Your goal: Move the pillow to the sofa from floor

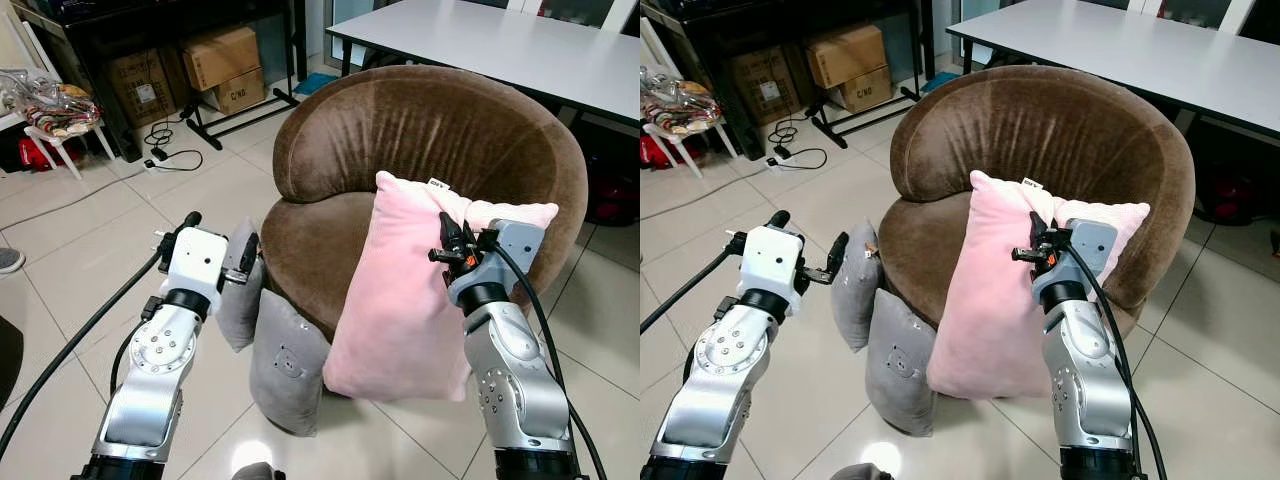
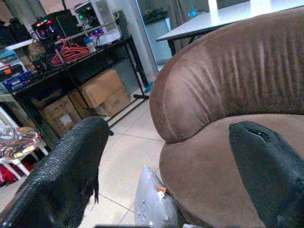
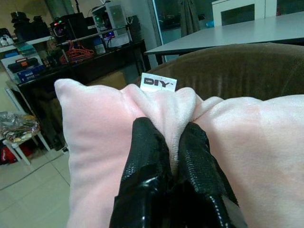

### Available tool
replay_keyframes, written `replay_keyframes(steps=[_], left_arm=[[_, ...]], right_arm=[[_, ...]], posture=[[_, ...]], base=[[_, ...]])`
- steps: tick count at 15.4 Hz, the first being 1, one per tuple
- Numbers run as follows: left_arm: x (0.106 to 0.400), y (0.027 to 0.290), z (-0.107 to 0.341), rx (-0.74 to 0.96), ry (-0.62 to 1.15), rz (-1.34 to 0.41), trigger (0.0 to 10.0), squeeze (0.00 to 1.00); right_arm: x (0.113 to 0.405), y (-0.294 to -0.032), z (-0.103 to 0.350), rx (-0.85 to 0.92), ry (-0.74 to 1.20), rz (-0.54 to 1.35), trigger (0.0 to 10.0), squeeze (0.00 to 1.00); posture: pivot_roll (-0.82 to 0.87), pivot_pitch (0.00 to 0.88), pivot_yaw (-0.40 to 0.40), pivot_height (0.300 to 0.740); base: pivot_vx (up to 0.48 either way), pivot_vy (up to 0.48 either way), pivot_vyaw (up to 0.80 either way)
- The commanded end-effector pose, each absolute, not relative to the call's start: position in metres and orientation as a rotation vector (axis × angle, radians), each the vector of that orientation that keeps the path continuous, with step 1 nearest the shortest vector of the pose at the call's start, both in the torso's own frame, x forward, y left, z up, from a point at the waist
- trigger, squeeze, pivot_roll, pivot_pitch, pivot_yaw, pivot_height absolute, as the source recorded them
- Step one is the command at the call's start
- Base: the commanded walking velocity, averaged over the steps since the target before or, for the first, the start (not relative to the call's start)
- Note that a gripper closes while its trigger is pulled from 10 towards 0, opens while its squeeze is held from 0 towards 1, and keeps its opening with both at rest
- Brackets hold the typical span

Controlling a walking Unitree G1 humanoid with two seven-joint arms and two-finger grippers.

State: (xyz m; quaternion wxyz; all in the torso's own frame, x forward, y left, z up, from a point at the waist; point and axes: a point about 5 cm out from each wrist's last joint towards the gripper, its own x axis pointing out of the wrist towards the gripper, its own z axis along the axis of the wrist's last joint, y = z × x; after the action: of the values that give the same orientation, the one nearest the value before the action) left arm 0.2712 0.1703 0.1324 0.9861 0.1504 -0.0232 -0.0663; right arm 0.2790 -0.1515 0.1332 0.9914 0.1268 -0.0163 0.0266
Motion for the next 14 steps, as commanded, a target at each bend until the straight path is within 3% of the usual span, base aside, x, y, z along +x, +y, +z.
replay_keyframes(steps=[1, 6, 14], left_arm=[[0.2716, 0.1721, 0.1347, 0.283, -0.06, -0.131, 10.0, 0.0], [0.2707, 0.1725, 0.135, 0.268, -0.062, -0.136, 10.0, 0.0], [0.2719, 0.1719, 0.1346, 0.26, -0.06, -0.145, 10.0, 0.0]], right_arm=[[0.284, -0.1452, 0.1428, 0.247, -0.077, 0.086, 10.0, 0.0], [0.284, -0.1414, 0.1417, 0.232, -0.067, 0.108, 10.0, 0.0], [0.2841, -0.1438, 0.1405, 0.237, -0.068, 0.092, 10.0, 0.0]], posture=[[-0.01, 0.0, 0.024, 0.74], [-0.01, 0.0, 0.022, 0.74], [-0.01, 0.0, 0.027, 0.74]], base=[[0.0, 0.0, 0.0], [0.124, 0.0, -0.09], [0.42, 0.0, -0.8]])
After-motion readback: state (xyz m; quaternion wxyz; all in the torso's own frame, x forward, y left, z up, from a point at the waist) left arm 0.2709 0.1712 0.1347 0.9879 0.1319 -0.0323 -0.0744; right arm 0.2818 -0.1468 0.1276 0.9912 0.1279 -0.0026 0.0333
